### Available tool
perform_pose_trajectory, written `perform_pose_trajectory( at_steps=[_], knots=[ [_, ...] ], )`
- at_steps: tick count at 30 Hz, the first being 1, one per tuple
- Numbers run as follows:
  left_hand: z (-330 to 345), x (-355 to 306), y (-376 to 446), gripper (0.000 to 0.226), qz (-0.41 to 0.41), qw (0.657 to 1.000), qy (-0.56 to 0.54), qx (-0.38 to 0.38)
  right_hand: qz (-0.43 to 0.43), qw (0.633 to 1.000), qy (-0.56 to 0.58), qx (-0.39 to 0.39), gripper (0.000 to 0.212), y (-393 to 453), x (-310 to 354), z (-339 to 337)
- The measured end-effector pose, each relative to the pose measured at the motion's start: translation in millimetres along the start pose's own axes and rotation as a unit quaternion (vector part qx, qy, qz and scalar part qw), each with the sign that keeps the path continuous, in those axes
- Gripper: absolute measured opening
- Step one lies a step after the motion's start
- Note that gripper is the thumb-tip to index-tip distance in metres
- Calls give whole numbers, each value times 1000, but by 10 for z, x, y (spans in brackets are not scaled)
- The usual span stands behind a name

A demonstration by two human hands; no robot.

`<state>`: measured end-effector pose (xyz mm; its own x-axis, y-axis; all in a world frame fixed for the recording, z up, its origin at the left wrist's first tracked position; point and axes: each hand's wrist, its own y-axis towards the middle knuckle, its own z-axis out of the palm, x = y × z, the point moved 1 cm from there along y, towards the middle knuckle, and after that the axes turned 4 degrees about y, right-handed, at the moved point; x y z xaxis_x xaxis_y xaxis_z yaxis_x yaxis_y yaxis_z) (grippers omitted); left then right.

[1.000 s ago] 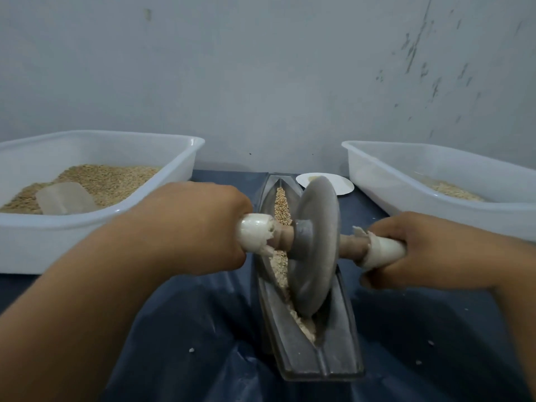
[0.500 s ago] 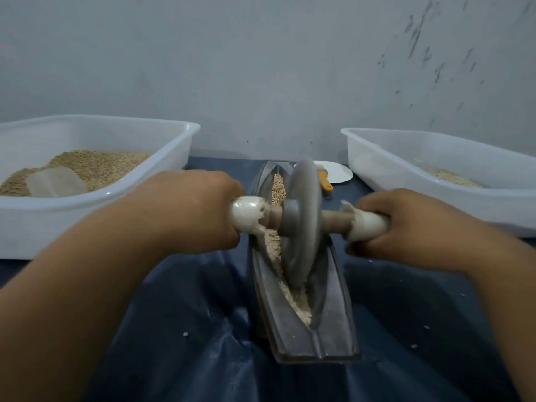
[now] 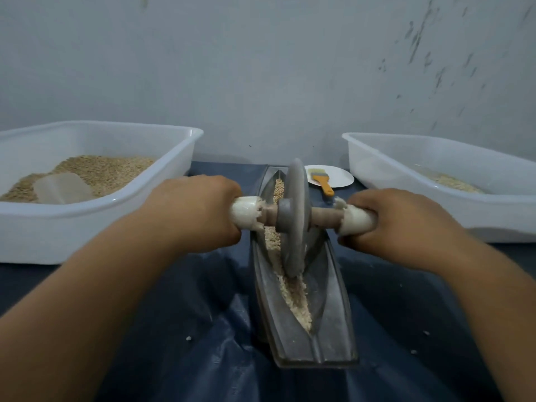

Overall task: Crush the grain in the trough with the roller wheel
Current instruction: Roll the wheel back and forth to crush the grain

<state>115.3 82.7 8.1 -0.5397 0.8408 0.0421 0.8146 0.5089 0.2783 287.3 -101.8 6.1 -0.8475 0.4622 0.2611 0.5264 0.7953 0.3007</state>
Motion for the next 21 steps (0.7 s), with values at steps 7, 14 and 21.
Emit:
perform_pose_trajectory(
  at_steps=[7,14,21],
  knots=[
    [-95,19,-96,19,52,998,21,-13,28,982,88,167,40,-157,-107,-171],
    [-26,41,-5,17,30,999,-6,39,-3,1000,-15,13,20,2,-36,3],
    [-79,8,-49,18,37,999,22,-9,30,992,69,97,27,-64,-92,-62]
  ],
)
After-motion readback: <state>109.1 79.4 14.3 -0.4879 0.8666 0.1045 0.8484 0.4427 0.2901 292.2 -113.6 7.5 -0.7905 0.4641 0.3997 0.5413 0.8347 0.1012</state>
